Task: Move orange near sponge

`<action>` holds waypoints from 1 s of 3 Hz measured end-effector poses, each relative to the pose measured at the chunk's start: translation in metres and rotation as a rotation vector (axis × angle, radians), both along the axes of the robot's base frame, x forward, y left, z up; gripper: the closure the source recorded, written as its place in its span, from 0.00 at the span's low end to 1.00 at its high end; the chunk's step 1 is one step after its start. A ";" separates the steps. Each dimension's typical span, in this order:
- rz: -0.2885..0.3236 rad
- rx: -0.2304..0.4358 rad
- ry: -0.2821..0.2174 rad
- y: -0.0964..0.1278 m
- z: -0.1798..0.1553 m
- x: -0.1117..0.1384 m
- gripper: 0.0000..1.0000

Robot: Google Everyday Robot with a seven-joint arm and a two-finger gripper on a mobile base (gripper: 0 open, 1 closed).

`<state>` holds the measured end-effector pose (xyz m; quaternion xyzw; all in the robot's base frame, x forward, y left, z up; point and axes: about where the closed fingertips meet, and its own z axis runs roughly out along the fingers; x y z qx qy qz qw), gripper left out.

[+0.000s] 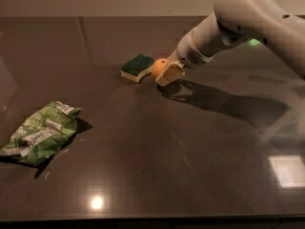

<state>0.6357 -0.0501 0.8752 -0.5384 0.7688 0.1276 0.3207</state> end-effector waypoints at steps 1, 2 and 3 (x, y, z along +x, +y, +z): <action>-0.024 0.014 0.017 -0.002 -0.009 0.011 0.59; -0.033 0.030 0.017 0.000 -0.014 0.022 0.34; -0.040 0.041 0.019 0.001 -0.016 0.029 0.12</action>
Offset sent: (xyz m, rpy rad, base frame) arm 0.0339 -0.0017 -0.0154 0.0494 0.0116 -0.0510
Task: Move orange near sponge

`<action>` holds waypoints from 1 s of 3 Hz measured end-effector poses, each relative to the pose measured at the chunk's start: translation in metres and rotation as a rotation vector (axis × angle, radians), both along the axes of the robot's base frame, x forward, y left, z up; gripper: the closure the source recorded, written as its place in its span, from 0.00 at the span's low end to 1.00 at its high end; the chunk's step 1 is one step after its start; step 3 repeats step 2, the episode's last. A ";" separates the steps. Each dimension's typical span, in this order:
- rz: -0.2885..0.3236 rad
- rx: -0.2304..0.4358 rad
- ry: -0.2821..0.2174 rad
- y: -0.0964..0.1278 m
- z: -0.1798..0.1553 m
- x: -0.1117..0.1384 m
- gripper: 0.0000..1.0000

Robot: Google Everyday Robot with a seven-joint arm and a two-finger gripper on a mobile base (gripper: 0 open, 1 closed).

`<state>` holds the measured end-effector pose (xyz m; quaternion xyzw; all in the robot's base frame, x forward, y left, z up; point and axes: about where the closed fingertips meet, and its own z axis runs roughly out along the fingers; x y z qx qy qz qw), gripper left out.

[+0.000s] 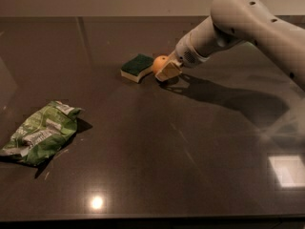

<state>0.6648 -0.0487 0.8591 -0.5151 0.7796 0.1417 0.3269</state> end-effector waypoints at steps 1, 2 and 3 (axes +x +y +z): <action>0.003 0.000 0.002 0.002 -0.001 0.000 0.00; 0.003 0.000 0.002 0.002 -0.001 0.000 0.00; 0.003 0.000 0.002 0.002 -0.001 0.000 0.00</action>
Offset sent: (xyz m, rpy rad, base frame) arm -0.0003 0.0016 -0.0011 -0.0004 0.0020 0.0030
